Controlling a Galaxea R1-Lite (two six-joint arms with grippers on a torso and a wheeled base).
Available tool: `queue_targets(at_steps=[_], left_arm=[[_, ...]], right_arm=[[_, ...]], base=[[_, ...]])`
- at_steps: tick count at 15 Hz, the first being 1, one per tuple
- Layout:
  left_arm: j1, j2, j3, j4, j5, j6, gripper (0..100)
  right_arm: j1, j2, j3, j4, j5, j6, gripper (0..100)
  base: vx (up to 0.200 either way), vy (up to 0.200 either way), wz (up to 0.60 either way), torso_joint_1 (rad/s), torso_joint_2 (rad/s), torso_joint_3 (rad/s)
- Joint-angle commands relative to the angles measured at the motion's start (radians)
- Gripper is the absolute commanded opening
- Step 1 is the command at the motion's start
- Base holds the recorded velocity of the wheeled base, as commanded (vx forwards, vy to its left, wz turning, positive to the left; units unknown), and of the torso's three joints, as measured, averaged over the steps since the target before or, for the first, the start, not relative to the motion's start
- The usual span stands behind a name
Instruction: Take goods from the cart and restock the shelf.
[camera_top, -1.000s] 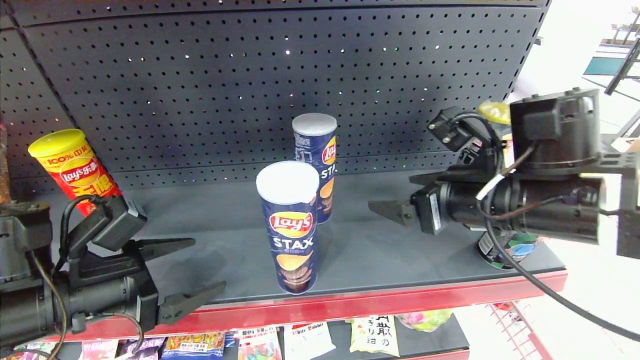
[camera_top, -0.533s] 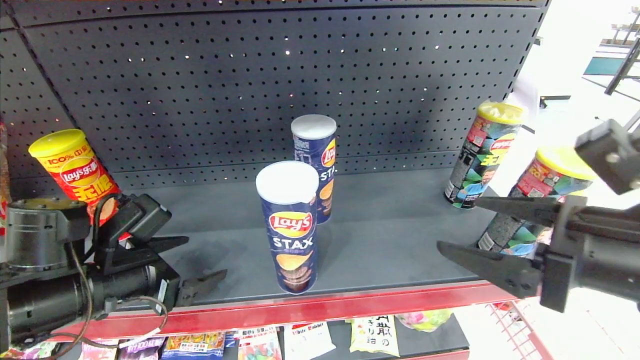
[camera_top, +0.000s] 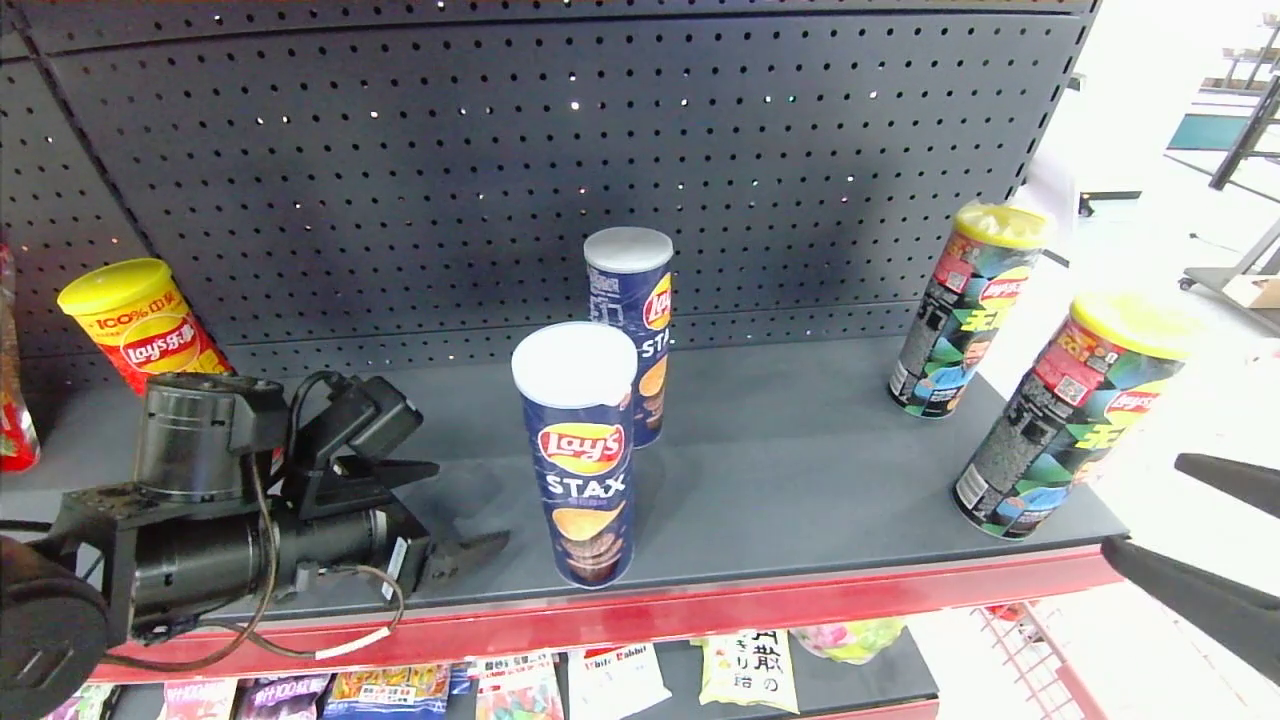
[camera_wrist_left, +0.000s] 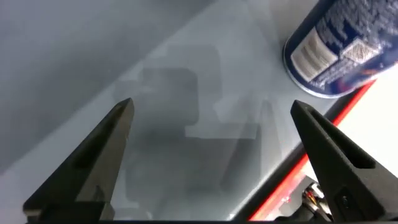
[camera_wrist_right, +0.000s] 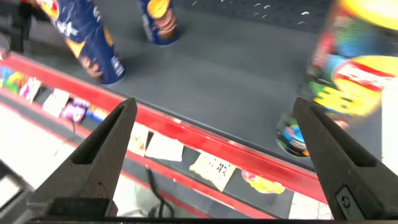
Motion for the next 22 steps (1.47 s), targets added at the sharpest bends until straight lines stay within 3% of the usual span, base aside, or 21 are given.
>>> queue_targets(at_steps=[1,7,22], left_arm=[[-0.01,0.049,-0.021,-0.002,0.0,0.001,100],[-0.041,0.112,-0.086,-0.004,0.002,-0.002,100],[-0.078,0.172,-0.138,-0.002,0.002,-0.003,100]], right_arm=[[-0.018,-0.05,0.009,0.001,-0.002,0.004,100],[-0.059,-0.056,0.018,0.001,-0.004,0.007,100],[-0.061,-0.076,0.042,0.002,-0.007,0.025,100]], base=[[0.0,0.0,0.0,0.0,0.0,0.0],[0.0,0.0,0.0,0.0,0.0,0.0],[0.0,0.0,0.0,0.0,0.0,0.0]])
